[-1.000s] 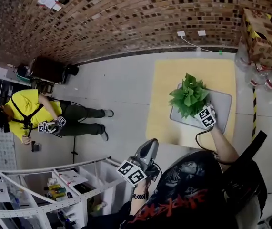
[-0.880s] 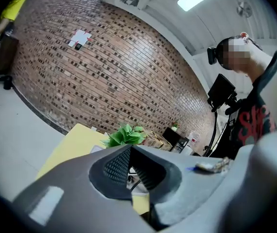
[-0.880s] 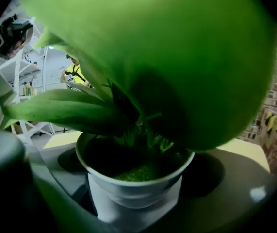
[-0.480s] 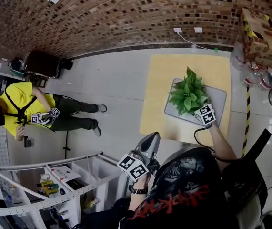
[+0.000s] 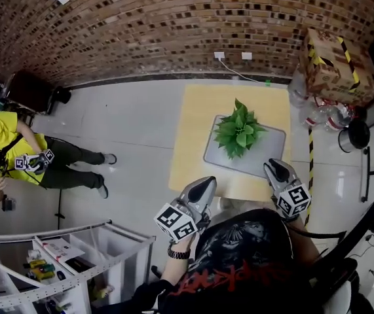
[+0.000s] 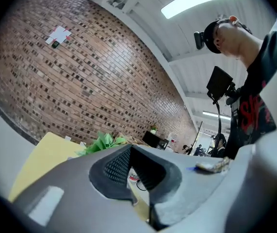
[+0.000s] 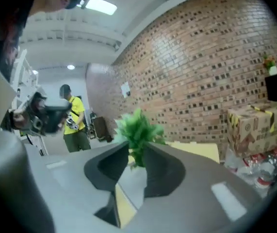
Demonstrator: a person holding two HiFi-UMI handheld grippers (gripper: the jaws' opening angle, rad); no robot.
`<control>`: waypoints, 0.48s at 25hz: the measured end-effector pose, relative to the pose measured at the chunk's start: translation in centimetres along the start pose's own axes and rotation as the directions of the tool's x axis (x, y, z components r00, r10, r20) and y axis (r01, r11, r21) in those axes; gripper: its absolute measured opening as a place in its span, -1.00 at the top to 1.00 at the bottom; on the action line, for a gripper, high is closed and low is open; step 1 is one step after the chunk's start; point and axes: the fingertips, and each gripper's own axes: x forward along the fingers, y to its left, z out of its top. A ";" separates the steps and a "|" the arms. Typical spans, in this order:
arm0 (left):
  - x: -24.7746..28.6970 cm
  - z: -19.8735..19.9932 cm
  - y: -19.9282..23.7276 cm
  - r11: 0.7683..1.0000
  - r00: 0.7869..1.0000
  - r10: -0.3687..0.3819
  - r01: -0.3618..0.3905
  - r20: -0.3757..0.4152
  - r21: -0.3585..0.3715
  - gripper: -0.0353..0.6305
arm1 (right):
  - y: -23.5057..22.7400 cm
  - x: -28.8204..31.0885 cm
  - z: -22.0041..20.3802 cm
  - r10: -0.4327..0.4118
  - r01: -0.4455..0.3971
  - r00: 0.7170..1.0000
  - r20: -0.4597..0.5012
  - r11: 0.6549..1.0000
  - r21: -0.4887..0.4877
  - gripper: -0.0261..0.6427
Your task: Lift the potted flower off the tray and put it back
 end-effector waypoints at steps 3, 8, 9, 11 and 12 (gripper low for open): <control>-0.4 2.1 -0.7 0.997 0.999 -0.035 0.033 0.034 0.066 0.89 | 5.1 -1.4 7.6 0.058 -0.048 0.989 0.136 0.996 -0.075 0.92; -1.3 4.4 -0.5 0.993 0.993 -0.086 0.079 0.081 0.087 0.89 | 10.5 0.0 15.0 0.051 0.000 0.979 0.200 0.970 -0.245 0.92; -1.6 4.4 -0.3 0.994 0.992 -0.088 0.081 0.088 0.078 0.89 | 11.2 0.4 15.4 0.053 -0.001 0.980 0.192 0.965 -0.262 0.92; -2.5 4.4 -0.8 0.993 0.985 -0.111 0.105 0.130 0.052 0.89 | 12.3 1.0 15.7 0.073 -0.022 0.981 0.178 0.962 -0.272 0.92; -2.9 4.4 -1.4 0.991 0.978 -0.136 0.131 0.158 0.041 0.89 | 12.6 1.0 15.6 0.084 -0.034 0.981 0.175 0.962 -0.273 0.92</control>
